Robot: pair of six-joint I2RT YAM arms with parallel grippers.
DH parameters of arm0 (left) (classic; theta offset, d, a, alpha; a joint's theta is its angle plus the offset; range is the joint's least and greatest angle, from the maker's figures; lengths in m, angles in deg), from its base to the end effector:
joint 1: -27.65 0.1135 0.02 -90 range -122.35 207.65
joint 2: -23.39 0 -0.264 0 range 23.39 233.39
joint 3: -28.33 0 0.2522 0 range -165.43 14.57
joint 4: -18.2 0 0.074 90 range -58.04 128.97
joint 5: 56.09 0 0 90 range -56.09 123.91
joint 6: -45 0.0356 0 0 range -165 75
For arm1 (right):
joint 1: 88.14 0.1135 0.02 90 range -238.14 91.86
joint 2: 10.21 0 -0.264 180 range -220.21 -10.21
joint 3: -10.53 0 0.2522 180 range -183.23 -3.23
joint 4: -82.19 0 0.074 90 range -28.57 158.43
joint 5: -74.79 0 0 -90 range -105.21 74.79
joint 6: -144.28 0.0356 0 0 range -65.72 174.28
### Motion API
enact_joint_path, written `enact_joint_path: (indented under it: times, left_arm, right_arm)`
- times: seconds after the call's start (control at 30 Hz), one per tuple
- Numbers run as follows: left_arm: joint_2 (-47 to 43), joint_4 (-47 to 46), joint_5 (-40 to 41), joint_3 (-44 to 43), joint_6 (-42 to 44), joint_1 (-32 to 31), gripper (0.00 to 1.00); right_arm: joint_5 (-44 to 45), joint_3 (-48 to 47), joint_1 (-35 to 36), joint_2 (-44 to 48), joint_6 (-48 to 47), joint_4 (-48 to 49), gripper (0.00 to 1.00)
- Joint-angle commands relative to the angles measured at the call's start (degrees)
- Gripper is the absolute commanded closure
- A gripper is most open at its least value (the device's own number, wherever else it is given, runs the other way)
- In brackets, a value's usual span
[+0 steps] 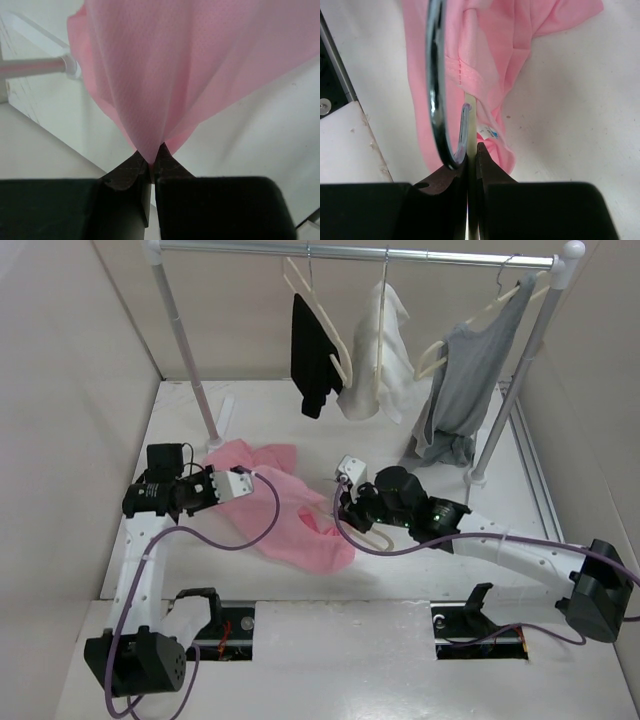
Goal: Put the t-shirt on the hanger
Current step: Place tshirt on hanger
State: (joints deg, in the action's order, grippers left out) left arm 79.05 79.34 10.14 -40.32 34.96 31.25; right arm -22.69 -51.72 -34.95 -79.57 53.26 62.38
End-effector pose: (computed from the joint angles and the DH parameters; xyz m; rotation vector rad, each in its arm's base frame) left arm 0.1885 -0.0025 0.3088 1.5838 1.7115 0.2274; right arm 0.1609 0.2227 0.2799 -1.0358 1.8381 0.6927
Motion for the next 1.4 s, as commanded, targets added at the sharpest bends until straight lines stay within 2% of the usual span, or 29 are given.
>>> enact_joint_path:
  times: [0.0,0.13,0.27,0.33,0.37,0.4,0.43,0.47,0.53,0.6,0.7,0.73,0.8,0.83,0.93,1.03,1.07,1.1,1.13,1.17,1.27,1.33,1.37]
  left_arm:
    - [1.46,-1.23,3.2,0.67,0.81,2.38,1.0]
    - [3.32,0.09,2.68,-0.92,0.63,2.91,1.0]
    - [1.04,4.47,0.04,0.57,8.25,2.91,1.0]
    - [-2.12,5.79,0.74,2.93,10.2,-0.06,1.0]
    - [-3.26,6.49,0.74,3.91,10.21,-0.78,0.95]
    - [-4.41,7.29,1.35,4.7,13.52,-0.78,0.85]
    - [-6.68,7.9,1.36,5.32,14.68,-0.78,0.69]
    - [-7.92,7.91,-0.12,5.32,14.69,-0.78,0.37]
    - [-9.86,7.39,-3.11,3.93,13.65,-0.78,0.24]
    - [-11.27,5.02,-9.24,0.16,11.45,-0.78,0.17]
    - [-10.58,4.47,-18.63,-4.94,8.81,-0.78,0.17]
    - [-9.7,5.52,-21.03,-8.79,8.81,-0.78,0.15]
    - [-6.38,12.78,-25.6,-12.06,13.61,-0.78,0.09]
    - [-5.31,15.18,-29.71,-13.56,19.82,-0.78,0.07]
    - [-1.79,16.35,-33.53,-13.57,20.85,-1.39,0.05]
    - [0.23,14.96,-29.25,-12.43,24.1,-3.93,0.08]
    - [1.11,12.68,-26.36,-12.43,21.49,-4.73,0.1]
    - [1.73,10.04,-24.68,-13.13,13.2,-5.87,0.11]
    - [3.74,5.32,-20.22,-15.13,8.59,-9.36,0.14]
    - [5.15,4.66,-17.83,-15.15,5.15,-11.57,0.15]
    - [10.15,7.72,-15.25,-21.03,2.57,-18.86,0.15]
    - [10.78,7.04,-15.25,-21.66,-0.23,-21.86,0.15]
    - [10.79,5.2,-14.21,-21.14,-2.51,-25.79,0.14]
  right_arm:
    - [2.04,0.76,-0.19,2.48,1.02,1.04,1.0]
    - [2.04,1.38,-0.19,3.71,1.02,-0.11,1.0]
    - [3.18,1.47,-0.19,4.76,1.02,-0.11,1.0]
    - [3.18,0.07,-0.19,3.97,0.32,-0.11,1.0]
    - [3.18,0.06,-0.19,3.19,0.31,-0.11,1.0]
    - [3.18,-0.72,-0.19,3.18,0.31,-0.11,1.0]
    - [3.18,-0.73,-0.19,2.57,-0.38,-0.11,1.0]
    - [3.18,-1.34,0.33,1.96,-0.39,-0.11,1.0]
    - [3.18,-1.34,0.34,1.95,-1.01,-0.11,1.0]
    - [2.66,-1.34,0.86,1.34,-1.53,-0.11,1.0]
    - [2.13,-1.87,1.47,0.72,-2.06,-0.11,1.0]
    - [2.12,-1.87,2.0,-0.06,-2.58,-0.11,1.0]
    - [2.12,-3.45,2.53,-0.69,-3.11,-0.11,1.0]
    - [2.12,-3.98,2.53,-1.38,-3.64,-0.11,1.0]
    - [2.12,-6.52,3.06,-3.49,-4.34,-0.11,1.0]
    - [2.12,-9.34,3.06,-5.16,-4.96,-0.11,1.0]
    - [2.12,-9.95,3.06,-5.17,-4.96,-0.11,1.0]
    - [2.12,-11.09,3.06,-5.78,-4.96,-0.11,1.0]
    - [1.6,-11.1,3.06,-6.48,-5.48,-0.11,1.0]
    - [1.6,-11.88,3.06,-6.49,-5.49,-0.11,1.0]
    - [1.6,-12.59,3.06,-7.98,-5.49,-0.11,1.0]
    - [0.98,-13.21,3.06,-8.68,-5.49,-0.11,1.0]
    - [0.98,-13.21,3.06,-9.29,-5.49,-0.11,1.0]
